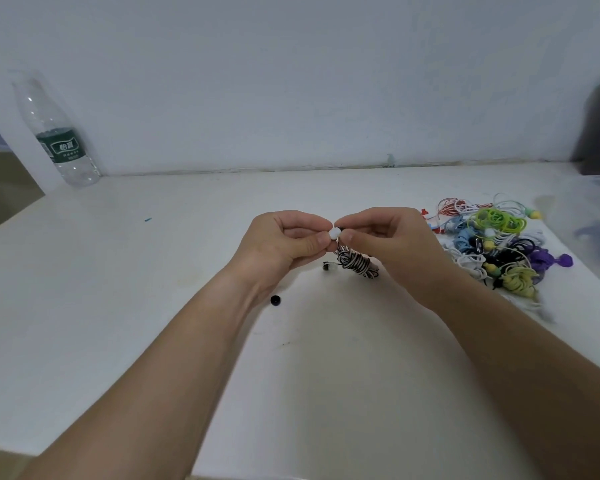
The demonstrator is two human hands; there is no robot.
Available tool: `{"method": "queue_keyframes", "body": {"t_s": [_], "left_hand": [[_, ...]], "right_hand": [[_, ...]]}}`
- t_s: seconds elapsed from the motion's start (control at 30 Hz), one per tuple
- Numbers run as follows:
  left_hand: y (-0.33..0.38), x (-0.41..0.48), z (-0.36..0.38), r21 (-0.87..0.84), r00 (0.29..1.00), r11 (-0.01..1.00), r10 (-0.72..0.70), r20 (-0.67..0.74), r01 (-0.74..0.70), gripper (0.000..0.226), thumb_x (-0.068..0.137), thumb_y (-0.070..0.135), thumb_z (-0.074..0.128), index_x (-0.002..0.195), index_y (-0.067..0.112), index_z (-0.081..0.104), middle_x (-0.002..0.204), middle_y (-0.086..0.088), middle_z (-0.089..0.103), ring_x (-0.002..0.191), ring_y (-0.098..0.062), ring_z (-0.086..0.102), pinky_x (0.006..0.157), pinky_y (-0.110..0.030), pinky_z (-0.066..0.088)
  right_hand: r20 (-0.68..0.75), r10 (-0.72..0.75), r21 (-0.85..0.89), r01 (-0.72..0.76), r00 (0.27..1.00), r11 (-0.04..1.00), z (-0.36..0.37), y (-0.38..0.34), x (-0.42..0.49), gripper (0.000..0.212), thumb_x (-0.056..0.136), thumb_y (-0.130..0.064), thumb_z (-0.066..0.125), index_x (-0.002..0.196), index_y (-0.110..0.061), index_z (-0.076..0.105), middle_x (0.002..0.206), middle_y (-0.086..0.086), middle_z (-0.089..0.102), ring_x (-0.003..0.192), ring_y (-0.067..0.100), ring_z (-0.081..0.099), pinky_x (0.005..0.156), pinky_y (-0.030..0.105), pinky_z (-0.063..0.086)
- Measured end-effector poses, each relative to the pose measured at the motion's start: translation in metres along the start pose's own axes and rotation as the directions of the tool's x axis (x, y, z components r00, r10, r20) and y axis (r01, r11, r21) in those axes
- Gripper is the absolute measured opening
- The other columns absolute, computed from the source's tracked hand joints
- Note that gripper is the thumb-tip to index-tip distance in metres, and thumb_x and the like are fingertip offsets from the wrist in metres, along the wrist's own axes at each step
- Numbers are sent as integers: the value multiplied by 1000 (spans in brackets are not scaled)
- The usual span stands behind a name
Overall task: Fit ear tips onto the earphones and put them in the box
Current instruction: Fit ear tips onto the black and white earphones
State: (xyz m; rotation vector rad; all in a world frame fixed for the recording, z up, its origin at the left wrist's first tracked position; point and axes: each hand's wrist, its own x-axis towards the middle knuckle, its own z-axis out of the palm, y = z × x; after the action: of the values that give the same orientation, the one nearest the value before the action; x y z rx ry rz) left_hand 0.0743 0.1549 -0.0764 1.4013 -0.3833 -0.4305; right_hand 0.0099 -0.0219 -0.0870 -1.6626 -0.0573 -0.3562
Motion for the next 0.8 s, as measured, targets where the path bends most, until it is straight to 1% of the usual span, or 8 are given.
{"method": "queue_keyframes", "body": {"t_s": [0.07, 0.13, 0.27, 0.37, 0.43, 0.53, 0.7, 0.8], "left_hand": [[-1, 0, 1, 6, 1000, 1000, 13, -7, -13, 14, 82, -7, 71, 89, 5, 73, 83, -14, 76, 80, -23, 75, 73, -22, 57], [-1, 0, 2, 7, 1000, 1000, 25, -18, -24, 13, 82, -6, 71, 89, 5, 73, 83, -15, 76, 82, -24, 75, 75, -24, 57], [-1, 0, 4, -8, 999, 1000, 19, -48, -19, 13, 81, -6, 72, 89, 5, 73, 81, -15, 75, 79, -23, 75, 75, -23, 57], [2, -1, 3, -43, 999, 999, -14, -35, 12, 13, 83, -6, 70, 94, 1, 72, 82, -14, 75, 78, -21, 75, 74, -21, 57], [4, -2, 2, -106, 997, 992, -73, -5, 72, 12, 85, -7, 67, 93, 1, 71, 81, -11, 76, 76, -18, 74, 70, -19, 57], [6, -4, 1, -171, 990, 975, -140, 22, 141, 13, 87, -8, 63, 90, 2, 70, 80, -9, 76, 72, -16, 74, 66, -17, 58], [7, -5, 4, -219, 987, 962, -160, 25, 161, 14, 89, -8, 61, 89, 2, 71, 80, -9, 76, 72, -15, 74, 65, -16, 57], [5, -4, 5, -162, 996, 983, -92, -15, 88, 11, 88, -7, 64, 91, 1, 70, 79, -11, 75, 74, -17, 75, 68, -17, 57]], "right_hand": [[-10, -16, 4, 16, 1000, 1000, 1, -1, 0, 15, 86, 2, 72, 93, -10, 76, 87, 10, 78, 86, 22, 75, 84, 28, 58], [-23, -45, -17, 45, 999, 999, 3, -2, 0, 16, 85, 3, 72, 91, -12, 76, 82, 6, 78, 79, 16, 74, 79, 24, 57], [-72, -138, -220, 119, 988, 968, 8, -3, -1, 19, 85, -2, 74, 86, -21, 75, 72, -9, 76, 67, 2, 67, 65, 14, 47], [-78, -181, -293, 151, 980, 944, 8, -3, 0, 21, 84, -7, 76, 85, -28, 75, 73, -13, 75, 69, 8, 67, 64, 22, 49], [-52, -197, -315, 171, 979, 933, 7, -5, 1, 22, 84, -6, 76, 85, -27, 76, 76, -10, 75, 74, 16, 69, 70, 32, 55], [-2, -227, -351, 212, 974, 912, 5, -6, 1, 20, 83, -5, 76, 87, -24, 77, 78, -6, 75, 74, 22, 69, 76, 42, 56], [-10, -224, -326, 208, 975, 922, 3, -6, 3, 22, 83, -2, 76, 87, -23, 76, 78, -3, 76, 76, 24, 70, 78, 45, 57], [-67, -167, -222, 148, 984, 964, 8, -1, 1, 23, 85, 0, 74, 87, -23, 75, 75, -5, 76, 76, 17, 72, 82, 45, 59]]}}
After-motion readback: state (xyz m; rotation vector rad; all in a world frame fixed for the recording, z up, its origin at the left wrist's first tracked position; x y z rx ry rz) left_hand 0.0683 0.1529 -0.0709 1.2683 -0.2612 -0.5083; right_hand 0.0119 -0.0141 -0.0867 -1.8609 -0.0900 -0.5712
